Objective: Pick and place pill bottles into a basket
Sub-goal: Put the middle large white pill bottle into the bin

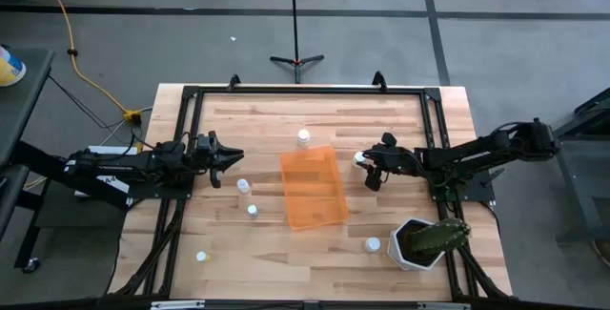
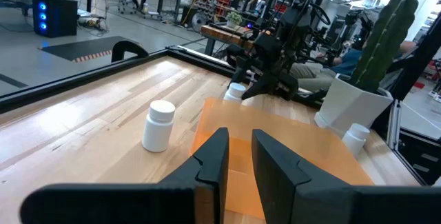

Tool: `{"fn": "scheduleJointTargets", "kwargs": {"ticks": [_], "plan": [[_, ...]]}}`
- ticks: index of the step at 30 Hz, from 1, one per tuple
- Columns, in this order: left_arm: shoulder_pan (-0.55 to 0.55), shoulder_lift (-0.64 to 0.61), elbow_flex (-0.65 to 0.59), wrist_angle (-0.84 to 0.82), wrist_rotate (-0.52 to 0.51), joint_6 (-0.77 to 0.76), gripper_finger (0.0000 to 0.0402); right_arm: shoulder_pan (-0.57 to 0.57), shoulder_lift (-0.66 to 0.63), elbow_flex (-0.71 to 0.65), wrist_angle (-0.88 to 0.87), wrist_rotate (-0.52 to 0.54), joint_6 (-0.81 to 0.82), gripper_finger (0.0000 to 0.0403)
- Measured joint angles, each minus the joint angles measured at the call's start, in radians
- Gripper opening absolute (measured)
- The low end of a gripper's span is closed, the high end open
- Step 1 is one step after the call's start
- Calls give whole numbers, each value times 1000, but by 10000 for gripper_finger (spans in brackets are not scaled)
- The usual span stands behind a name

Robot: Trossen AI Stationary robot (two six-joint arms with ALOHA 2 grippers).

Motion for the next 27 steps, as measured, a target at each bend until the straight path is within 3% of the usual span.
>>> {"fn": "scheduleJointTargets", "kwargs": {"ticks": [10, 16, 22, 27], "plan": [[0, 0, 0, 0, 0, 0, 101, 0, 0, 0, 58, 0, -3, 155], [0, 0, 0, 0, 0, 0, 101, 0, 0, 0, 284, -5, -99, 156], [0, 0, 0, 0, 1, 0, 101, -7, 0, 0, 465, -46, -184, 154], [0, 0, 0, 0, 0, 0, 101, -57, 0, 73, 414, -139, -178, 155]]}}
